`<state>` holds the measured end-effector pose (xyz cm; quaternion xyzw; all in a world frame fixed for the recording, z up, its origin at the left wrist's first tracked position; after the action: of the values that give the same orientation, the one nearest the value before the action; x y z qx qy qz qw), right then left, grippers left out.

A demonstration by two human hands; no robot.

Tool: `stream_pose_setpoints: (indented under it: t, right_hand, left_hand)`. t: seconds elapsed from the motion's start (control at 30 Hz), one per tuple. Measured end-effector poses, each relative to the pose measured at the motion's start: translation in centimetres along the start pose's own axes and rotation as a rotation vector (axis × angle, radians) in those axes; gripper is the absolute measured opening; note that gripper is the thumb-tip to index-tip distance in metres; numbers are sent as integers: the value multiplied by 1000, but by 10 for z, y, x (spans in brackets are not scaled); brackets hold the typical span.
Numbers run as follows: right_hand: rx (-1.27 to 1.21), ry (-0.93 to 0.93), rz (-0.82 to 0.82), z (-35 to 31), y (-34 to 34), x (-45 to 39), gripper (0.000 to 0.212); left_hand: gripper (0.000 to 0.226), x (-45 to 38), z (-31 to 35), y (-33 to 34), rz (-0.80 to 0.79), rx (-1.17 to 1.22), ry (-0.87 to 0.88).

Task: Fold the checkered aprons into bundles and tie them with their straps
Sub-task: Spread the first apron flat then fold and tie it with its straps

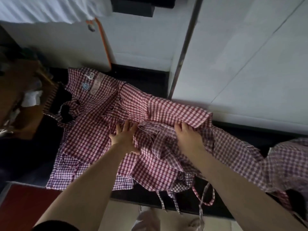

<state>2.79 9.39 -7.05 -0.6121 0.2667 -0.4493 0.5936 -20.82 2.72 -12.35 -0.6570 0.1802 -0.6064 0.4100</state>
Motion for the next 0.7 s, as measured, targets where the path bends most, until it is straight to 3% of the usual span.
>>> stream_pose_setpoints:
  t: [0.13,0.27,0.37,0.47,0.53,0.6,0.63,0.7]
  right_hand:
    - [-22,-166,33,-25,-1,-3,66]
    - [83,-325,168,-29,-2,-1,73]
    - [112,-206,-44,-19,-2,3,60]
    - [118,-72,-181,-1,2,6,62]
    - [64,-84,-230,8,10,8,75]
    - [38,-126,-326,13,16,9,93]
    - [33,-144,-352,17,17,11,97]
    - [62,-193,-250,29,16,19,91]
  left_hand:
    - [130,-11,-37,-19,31,38,-106]
    - [99,-26,-54,-35,23,64,-336]
    - [78,-17,-41,-45,123,170,-417]
    - [46,16,-9,-47,612,323,-215]
    - [37,41,25,-40,850,357,94]
    - [43,51,61,-28,765,267,396]
    - [55,51,77,-22,611,181,459]
    - [71,42,101,-12,345,-28,465]
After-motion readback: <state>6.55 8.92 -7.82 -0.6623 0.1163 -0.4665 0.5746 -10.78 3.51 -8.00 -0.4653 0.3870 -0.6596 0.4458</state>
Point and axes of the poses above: each hand's wrist, its own x-axis away from the middle knuckle, its own y-axis out of the palm, z = x × y, the point moved 2 cm from there along -x, towards the middle knuckle, and after that the axes turned 4 degrees about y, right-handed, at the moved point
